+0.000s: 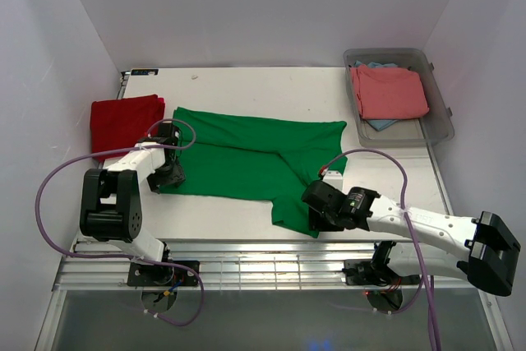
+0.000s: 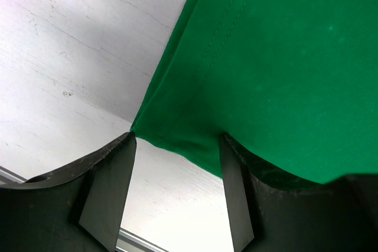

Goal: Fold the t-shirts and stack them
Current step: Fold the tshirt

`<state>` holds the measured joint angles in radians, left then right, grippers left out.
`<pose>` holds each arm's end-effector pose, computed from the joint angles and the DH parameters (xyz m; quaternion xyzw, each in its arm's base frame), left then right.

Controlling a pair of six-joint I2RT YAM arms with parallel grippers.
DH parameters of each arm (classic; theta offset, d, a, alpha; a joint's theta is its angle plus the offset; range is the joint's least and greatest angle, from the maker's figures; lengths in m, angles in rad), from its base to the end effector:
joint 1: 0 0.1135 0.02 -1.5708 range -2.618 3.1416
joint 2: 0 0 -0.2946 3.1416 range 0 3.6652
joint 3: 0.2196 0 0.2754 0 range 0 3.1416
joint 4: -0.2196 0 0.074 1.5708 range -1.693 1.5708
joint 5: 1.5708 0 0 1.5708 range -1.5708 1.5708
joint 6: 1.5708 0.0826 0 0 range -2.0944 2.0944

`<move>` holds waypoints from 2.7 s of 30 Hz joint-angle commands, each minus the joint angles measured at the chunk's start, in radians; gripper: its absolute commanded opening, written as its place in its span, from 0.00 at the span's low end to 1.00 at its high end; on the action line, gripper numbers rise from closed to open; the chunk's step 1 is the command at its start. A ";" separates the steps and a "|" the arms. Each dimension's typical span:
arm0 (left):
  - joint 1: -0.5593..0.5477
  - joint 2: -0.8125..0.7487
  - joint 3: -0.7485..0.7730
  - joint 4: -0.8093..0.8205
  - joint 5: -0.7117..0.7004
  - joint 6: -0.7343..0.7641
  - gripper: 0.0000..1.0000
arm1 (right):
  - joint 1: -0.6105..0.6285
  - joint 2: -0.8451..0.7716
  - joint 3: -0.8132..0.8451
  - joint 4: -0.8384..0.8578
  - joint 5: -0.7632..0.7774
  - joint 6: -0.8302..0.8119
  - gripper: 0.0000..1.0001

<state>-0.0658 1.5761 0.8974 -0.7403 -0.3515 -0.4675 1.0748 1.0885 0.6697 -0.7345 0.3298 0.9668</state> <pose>0.2926 0.0092 0.1362 -0.2088 0.9594 0.1485 0.1180 0.1259 0.1764 0.1809 -0.0181 0.9654 0.0903 0.2438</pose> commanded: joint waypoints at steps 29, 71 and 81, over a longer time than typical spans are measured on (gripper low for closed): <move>0.017 0.042 0.015 0.015 -0.024 0.013 0.62 | 0.045 0.019 0.005 -0.005 -0.026 0.056 0.08; 0.018 0.015 0.227 -0.041 0.034 -0.002 0.00 | -0.185 0.154 0.343 -0.048 0.117 -0.218 0.08; 0.054 0.223 0.380 -0.016 0.118 -0.028 0.00 | -0.409 0.336 0.470 0.064 0.058 -0.477 0.08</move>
<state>-0.0269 1.7401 1.2385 -0.7666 -0.2749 -0.4816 0.6937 1.3727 1.0721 -0.7238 0.3920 0.6064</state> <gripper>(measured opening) 0.020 0.087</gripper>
